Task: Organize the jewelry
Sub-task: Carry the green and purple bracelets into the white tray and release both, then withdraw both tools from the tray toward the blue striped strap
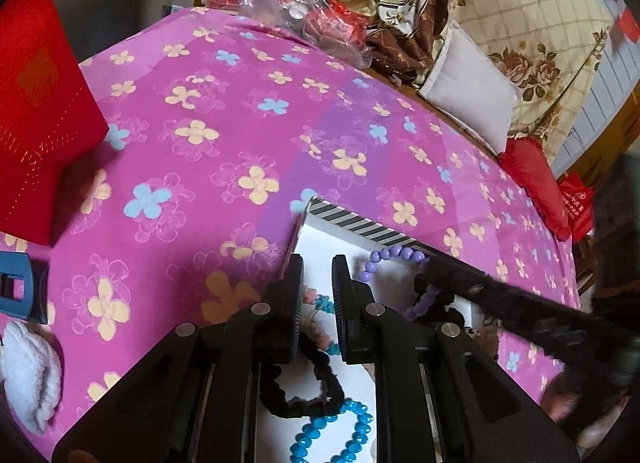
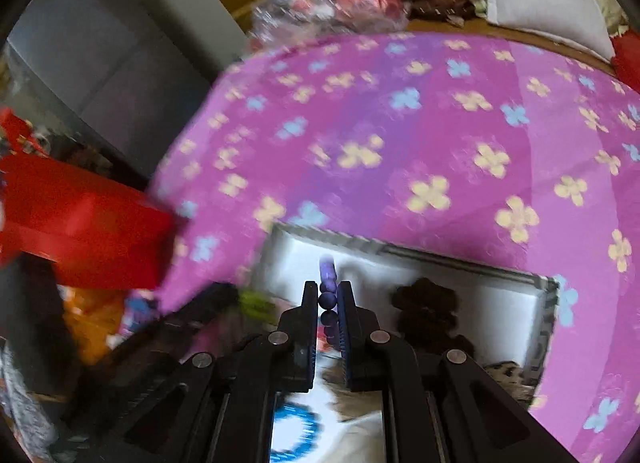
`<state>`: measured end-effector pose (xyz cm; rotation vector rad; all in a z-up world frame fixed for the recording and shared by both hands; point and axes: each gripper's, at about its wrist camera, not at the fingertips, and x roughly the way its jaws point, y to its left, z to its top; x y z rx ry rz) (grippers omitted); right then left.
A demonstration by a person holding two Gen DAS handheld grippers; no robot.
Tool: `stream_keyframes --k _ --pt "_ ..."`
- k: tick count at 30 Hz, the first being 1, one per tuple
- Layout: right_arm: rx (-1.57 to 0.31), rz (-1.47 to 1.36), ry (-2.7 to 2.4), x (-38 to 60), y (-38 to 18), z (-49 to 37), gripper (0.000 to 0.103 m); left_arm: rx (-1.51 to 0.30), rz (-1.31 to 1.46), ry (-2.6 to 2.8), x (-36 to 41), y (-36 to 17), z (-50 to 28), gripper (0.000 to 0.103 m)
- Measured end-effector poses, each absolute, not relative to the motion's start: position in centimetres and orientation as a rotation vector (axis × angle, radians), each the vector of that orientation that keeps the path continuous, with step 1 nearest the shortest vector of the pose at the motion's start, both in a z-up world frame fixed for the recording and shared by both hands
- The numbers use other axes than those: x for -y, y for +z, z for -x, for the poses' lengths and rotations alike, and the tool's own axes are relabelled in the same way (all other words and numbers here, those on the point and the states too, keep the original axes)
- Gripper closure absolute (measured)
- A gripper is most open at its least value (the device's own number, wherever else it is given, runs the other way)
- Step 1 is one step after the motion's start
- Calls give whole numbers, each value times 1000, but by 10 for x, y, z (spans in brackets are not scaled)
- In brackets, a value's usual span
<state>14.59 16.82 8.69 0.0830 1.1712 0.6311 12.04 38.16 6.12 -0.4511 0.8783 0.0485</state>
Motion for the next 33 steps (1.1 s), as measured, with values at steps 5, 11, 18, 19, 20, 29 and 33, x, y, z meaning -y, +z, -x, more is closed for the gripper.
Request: stream_keyframes --k 5,11,18,19,20,29,33 --pt "-1190 -38 546 -151 72 -150 81 -873 435 52 -377 66 -119 91" --pt "-1117 -45 517 -121 97 -140 56 -866 404 75 -371 70 -115 91" --pt "-1059 64 474 -58 113 -86 56 -845 304 101 -346 82 -103 91" --pt "-1055 77 463 -42 112 -74 56 -840 287 103 -341 84 -101 91" --pt "-1052 86 445 -28 111 -64 56 -832 267 106 -334 87 -96 90" --pt "-1012 53 271 115 101 28 56 -748 55 35 -254 99 -36 74" --pt "-1003 57 168 176 95 75 56 -733 1 -54 -209 104 -5 74"
